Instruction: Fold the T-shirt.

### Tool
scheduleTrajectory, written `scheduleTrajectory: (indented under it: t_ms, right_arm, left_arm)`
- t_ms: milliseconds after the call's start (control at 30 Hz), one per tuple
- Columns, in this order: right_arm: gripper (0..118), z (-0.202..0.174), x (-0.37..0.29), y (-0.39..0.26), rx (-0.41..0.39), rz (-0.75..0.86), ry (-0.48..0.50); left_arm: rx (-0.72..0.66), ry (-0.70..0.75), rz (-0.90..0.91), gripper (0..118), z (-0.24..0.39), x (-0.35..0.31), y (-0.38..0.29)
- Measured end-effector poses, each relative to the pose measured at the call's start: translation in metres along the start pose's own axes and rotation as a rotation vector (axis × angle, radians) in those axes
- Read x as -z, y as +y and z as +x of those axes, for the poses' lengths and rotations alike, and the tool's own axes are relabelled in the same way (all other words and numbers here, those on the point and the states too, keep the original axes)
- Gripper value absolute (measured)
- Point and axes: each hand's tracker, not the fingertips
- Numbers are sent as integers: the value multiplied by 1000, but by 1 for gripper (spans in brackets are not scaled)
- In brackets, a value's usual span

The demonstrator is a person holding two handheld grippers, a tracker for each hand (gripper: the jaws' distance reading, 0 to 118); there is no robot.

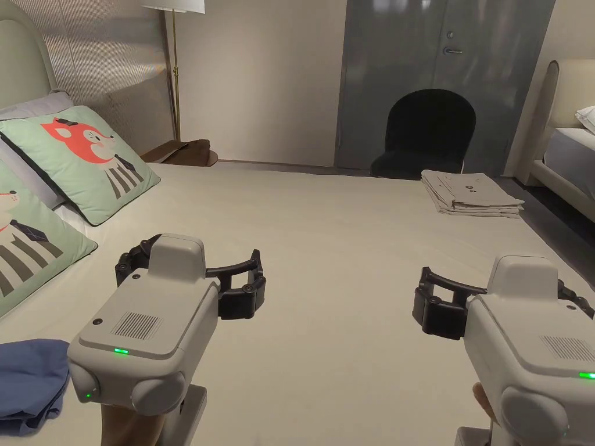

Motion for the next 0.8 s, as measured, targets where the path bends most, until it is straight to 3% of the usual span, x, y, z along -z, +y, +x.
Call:
scheduleTrajectory:
  t_ms: [67, 167, 333, 800]
  right_arm:
    - [115, -4, 1, 4, 22, -79, -111]
    - [114, -6, 7, 15, 53, -250, -183]
    - [114, -3, 13, 23, 87, -344, -155]
    - [114, -6, 14, 19, 78, -313, -117]
  left_arm:
    - [3, -1, 0, 110, 0, -1, 1]
    - [3, -5, 3, 110, -1, -2, 1]
    - [-2, -7, 9, 110, 0, -2, 3]
    - [-5, -9, 6, 110, -1, -1, 2]
